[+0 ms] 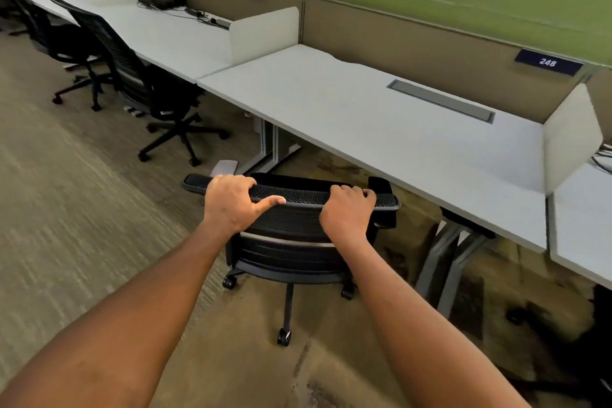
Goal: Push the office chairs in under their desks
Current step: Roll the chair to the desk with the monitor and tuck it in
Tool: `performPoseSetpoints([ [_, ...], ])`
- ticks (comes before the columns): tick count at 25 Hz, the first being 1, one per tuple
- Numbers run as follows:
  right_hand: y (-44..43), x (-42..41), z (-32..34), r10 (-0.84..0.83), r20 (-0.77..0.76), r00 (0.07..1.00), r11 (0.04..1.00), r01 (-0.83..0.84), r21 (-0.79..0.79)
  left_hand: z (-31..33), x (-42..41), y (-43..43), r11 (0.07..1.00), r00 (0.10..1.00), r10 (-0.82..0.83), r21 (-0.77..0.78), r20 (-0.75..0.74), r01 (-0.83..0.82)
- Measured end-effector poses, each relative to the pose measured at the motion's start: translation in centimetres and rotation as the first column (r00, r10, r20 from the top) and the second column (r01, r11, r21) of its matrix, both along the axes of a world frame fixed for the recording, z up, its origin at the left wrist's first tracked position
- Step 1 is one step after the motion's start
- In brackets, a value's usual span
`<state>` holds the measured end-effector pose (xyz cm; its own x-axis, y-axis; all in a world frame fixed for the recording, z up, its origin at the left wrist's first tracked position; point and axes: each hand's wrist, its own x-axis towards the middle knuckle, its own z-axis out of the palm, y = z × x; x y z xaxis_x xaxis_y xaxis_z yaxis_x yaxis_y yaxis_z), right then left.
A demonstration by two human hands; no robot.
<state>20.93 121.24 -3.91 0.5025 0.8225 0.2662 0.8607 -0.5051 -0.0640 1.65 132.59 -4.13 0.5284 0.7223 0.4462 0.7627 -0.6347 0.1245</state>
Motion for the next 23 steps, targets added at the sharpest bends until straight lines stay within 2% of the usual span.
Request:
performPoseSetpoints([
  [3, -0.3, -1.5, 0.2, -0.045, 0.011, 0.999, 0.999, 0.045, -0.021, -0.3, -1.5, 0.3, 0.997, 0.997, -0.078, 0.002, -0.021, 0.078],
  [15, 0.3, -13.0, 0.0, -0.21, 0.031, 0.977, 0.972, 0.205, 0.114, -0.5, -10.2, 5.5, 0.964, 0.967, -0.252, 0.079, -0.045, 0.255],
  [23, 3.7, -14.5, -0.1, -0.251, 0.027, 0.967, 0.951, 0.242, 0.191, 0.1, -10.4, 10.0, 0.95, 0.953, -0.299, 0.08, -0.055, 0.303],
])
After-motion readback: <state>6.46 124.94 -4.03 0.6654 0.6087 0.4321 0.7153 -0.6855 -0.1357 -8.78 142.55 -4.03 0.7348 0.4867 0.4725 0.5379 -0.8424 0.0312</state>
